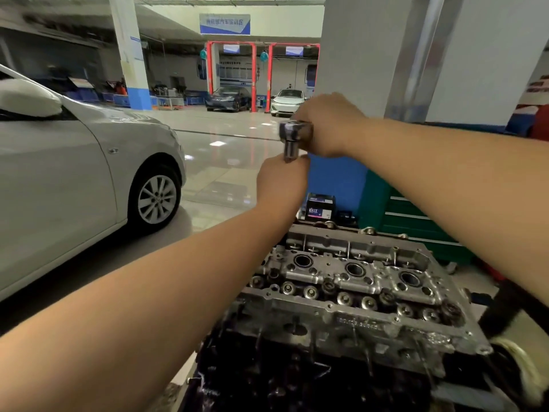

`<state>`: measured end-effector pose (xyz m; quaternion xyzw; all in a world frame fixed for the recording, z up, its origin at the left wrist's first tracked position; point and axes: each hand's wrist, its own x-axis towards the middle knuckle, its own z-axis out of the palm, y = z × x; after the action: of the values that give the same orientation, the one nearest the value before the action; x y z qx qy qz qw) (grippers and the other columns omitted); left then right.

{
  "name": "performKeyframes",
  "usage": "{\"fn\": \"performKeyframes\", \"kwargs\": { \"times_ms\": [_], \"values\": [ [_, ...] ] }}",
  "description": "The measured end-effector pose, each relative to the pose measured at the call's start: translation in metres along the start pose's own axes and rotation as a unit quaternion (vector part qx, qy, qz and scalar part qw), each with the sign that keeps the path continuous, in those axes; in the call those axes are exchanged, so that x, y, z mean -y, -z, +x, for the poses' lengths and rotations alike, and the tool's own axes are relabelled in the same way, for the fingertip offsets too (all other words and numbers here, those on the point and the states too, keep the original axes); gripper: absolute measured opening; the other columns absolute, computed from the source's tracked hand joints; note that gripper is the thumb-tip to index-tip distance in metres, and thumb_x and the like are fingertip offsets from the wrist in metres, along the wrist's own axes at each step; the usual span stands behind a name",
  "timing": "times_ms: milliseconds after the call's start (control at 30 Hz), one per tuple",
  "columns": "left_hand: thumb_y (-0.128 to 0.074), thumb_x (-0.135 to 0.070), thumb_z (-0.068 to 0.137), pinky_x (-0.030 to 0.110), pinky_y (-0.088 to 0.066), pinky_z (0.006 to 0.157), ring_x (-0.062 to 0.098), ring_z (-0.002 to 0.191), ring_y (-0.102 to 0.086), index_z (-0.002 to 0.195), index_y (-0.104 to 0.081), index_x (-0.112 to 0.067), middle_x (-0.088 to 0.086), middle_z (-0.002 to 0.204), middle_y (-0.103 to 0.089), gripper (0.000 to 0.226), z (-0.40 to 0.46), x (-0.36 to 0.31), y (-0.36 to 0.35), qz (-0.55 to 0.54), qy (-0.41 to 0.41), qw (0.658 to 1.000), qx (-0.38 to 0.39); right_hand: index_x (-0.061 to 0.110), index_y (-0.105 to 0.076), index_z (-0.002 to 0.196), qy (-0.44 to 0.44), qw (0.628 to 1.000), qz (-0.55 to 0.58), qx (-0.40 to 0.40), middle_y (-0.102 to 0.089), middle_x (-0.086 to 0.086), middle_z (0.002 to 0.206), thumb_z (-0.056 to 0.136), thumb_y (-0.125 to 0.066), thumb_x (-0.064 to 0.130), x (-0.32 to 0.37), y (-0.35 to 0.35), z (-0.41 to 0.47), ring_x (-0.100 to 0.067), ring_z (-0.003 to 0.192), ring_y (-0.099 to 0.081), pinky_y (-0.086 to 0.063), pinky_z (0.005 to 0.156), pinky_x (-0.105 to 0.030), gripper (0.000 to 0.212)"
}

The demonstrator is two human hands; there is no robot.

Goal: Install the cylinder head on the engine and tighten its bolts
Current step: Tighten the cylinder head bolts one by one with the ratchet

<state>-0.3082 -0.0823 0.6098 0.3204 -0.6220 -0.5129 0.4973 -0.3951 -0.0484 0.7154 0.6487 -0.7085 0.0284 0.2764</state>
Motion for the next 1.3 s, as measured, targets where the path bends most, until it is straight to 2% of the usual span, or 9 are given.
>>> {"fn": "performKeyframes", "kwargs": {
  "times_ms": [100, 233, 367, 467, 600, 767, 1000, 1167, 1300],
  "values": [
    [-0.059, -0.021, 0.084, 0.039, -0.024, 0.061, 0.022, 0.061, -0.026, 0.043, -0.046, -0.032, -0.01, 0.042, -0.029, 0.044, -0.005, 0.001, -0.001, 0.007, -0.011, 1.0, -0.024, 0.015, -0.066, 0.089, 0.049, 0.998, 0.029, -0.005, -0.056, 0.002, 0.083, 0.099, -0.063, 0.022, 0.009, -0.007, 0.012, -0.027, 0.088, -0.06, -0.043, 0.073, -0.035, 0.013],
    [-0.053, -0.023, 0.079, 0.034, -0.024, 0.056, 0.019, 0.053, -0.027, 0.044, -0.05, -0.035, -0.01, 0.04, -0.034, 0.038, 0.0, 0.008, -0.002, 0.011, -0.015, 0.996, -0.088, 0.018, -0.053, 0.073, -0.042, 0.999, 0.021, 0.004, -0.049, 0.0, 0.072, 0.09, -0.057, 0.017, 0.011, -0.001, 0.009, -0.029, 0.076, -0.057, -0.038, 0.062, -0.032, 0.018],
    [-0.054, -0.027, 0.076, 0.031, -0.023, 0.054, 0.012, 0.043, -0.027, 0.049, -0.039, -0.025, -0.01, 0.043, -0.032, 0.031, 0.008, 0.01, -0.009, 0.028, -0.051, 0.995, -0.076, 0.019, -0.056, 0.08, -0.158, 0.977, -0.141, 0.034, -0.049, -0.003, 0.074, 0.093, -0.057, 0.03, 0.007, 0.016, -0.041, -0.022, 0.061, -0.044, -0.038, 0.06, -0.033, 0.017],
    [-0.058, -0.024, 0.079, 0.034, -0.024, 0.058, 0.012, 0.047, -0.025, 0.051, -0.037, -0.023, -0.009, 0.045, -0.033, 0.035, 0.016, 0.013, -0.009, 0.051, -0.084, 0.992, -0.073, 0.021, -0.048, 0.071, -0.131, 0.969, -0.208, -0.012, -0.043, -0.002, 0.068, 0.093, -0.056, 0.033, 0.022, 0.025, -0.069, -0.022, 0.058, -0.04, -0.031, 0.057, -0.032, 0.026],
    [-0.058, -0.032, 0.089, 0.034, -0.026, 0.058, 0.015, 0.051, -0.027, 0.042, -0.051, -0.036, -0.008, 0.04, -0.036, 0.048, 0.013, 0.011, -0.004, 0.055, -0.069, 0.993, -0.078, 0.021, -0.058, 0.089, -0.123, 0.982, -0.134, -0.039, -0.042, -0.002, 0.07, 0.096, -0.057, 0.033, 0.025, 0.02, -0.048, -0.028, 0.071, -0.049, -0.039, 0.067, -0.036, 0.013],
    [-0.061, -0.041, 0.086, 0.038, -0.035, 0.061, 0.023, 0.058, -0.036, 0.047, -0.048, -0.024, -0.003, 0.046, -0.038, 0.045, 0.003, 0.008, -0.002, 0.039, -0.043, 0.996, -0.063, 0.026, -0.05, 0.072, -0.048, 0.997, 0.057, -0.023, -0.05, 0.009, 0.073, 0.093, -0.058, 0.028, 0.007, -0.005, -0.015, -0.027, 0.086, -0.057, -0.042, 0.085, -0.041, 0.022],
    [-0.057, -0.033, 0.088, 0.034, -0.031, 0.058, 0.014, 0.052, -0.032, 0.057, -0.035, -0.028, -0.013, 0.046, -0.039, 0.039, -0.016, 0.015, -0.007, 0.008, -0.037, 0.994, -0.105, 0.025, -0.054, 0.075, -0.014, 0.994, 0.106, -0.018, -0.054, 0.003, 0.079, 0.091, -0.061, 0.014, 0.009, -0.012, 0.001, -0.026, 0.085, -0.059, -0.037, 0.062, -0.031, 0.02],
    [-0.051, -0.03, 0.088, 0.033, -0.027, 0.057, 0.017, 0.053, -0.031, 0.042, -0.049, -0.038, -0.012, 0.04, -0.038, 0.048, -0.01, 0.008, -0.013, 0.043, -0.039, 0.994, -0.094, 0.017, -0.051, 0.094, -0.145, 0.989, -0.02, -0.008, -0.052, -0.004, 0.087, 0.095, -0.061, 0.027, 0.017, 0.01, -0.044, -0.028, 0.086, -0.054, -0.04, 0.074, -0.036, 0.014],
    [-0.053, -0.03, 0.082, 0.033, -0.024, 0.058, 0.009, 0.046, -0.024, 0.038, -0.042, -0.033, -0.011, 0.042, -0.03, 0.045, -0.006, 0.013, -0.012, 0.029, -0.046, 0.997, -0.05, 0.013, -0.053, 0.112, -0.126, 0.976, -0.165, -0.063, -0.035, -0.003, 0.067, 0.097, -0.055, 0.029, 0.031, 0.02, -0.097, -0.024, 0.063, -0.04, -0.028, 0.058, -0.032, 0.021]
  ]
}}
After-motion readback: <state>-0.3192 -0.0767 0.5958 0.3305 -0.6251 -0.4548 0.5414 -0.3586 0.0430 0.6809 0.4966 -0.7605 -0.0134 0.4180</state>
